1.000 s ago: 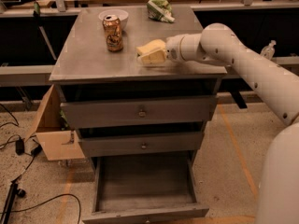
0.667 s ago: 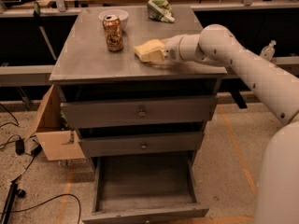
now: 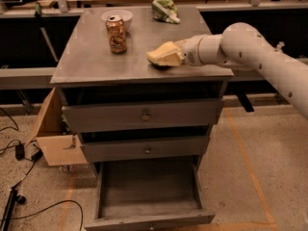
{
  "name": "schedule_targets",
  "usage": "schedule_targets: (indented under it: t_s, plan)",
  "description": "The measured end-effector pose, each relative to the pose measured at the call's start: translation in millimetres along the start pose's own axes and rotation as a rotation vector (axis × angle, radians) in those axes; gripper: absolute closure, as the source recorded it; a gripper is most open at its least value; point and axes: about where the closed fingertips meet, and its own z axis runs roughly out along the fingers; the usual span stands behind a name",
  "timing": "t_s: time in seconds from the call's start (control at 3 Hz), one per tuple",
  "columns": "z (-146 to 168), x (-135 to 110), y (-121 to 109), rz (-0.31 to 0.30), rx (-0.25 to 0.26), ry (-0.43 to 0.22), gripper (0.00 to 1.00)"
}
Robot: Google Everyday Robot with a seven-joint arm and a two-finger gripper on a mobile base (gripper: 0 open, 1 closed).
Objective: Place sponge into bottom drawer
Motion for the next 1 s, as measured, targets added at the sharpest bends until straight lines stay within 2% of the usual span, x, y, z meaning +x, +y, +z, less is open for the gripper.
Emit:
schedule_targets:
  t_s: [0.33,0.67,1.0]
  plan:
    - [-71,7,17,0.015,0.049,0.033,1.00]
    - [-124,25,50,0.090,0.096,0.079,1.00]
    - [-148,66,95,0.230,0.068,0.155,1.00]
